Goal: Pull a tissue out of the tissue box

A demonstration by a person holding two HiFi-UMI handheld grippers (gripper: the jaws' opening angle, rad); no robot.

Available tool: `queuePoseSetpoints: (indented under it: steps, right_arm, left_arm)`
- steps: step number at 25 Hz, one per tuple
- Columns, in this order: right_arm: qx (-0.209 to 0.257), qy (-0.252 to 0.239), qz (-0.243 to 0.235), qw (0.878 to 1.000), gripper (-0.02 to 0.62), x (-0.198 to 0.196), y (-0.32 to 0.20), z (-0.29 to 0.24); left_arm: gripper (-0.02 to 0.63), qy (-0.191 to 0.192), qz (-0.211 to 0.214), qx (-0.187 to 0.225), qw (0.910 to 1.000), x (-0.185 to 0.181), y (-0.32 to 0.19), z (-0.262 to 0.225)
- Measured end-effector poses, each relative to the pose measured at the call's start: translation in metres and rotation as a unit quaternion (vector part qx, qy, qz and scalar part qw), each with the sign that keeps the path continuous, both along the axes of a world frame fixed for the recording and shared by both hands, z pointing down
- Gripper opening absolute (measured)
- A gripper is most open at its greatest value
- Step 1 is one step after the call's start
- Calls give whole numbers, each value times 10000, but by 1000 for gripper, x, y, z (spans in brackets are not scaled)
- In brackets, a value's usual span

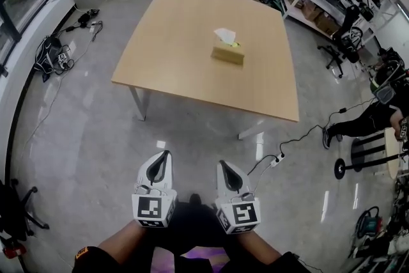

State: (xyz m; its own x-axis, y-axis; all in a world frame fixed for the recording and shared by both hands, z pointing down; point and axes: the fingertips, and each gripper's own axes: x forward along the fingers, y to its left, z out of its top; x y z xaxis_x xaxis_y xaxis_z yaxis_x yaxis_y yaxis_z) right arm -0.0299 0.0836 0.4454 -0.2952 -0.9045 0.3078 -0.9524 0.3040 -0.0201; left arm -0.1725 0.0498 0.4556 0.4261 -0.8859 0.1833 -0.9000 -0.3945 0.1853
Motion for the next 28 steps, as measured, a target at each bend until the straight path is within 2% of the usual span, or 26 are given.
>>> queuePoseSetpoints:
  steps: [4, 13, 22, 28]
  right_arm:
    - [-11, 105, 91, 9999, -8, -15, -16, -5]
    - [-19, 179, 177, 9997, -8, -34, -32, -1]
    - [20, 30, 80, 10000, -8, -23, -68, 1]
    - [-67, -234, -93, 9997, -8, -6, -122, 14]
  left_arm:
    - [18, 102, 15, 0, 9999, -18, -20, -7]
    - [18, 243, 116, -99, 9996, -32, -35, -5]
    - [18, 41, -54, -123, 9999, -29, -62, 3]
    - [18, -207, -334, -231, 9990, -17, -108, 1]
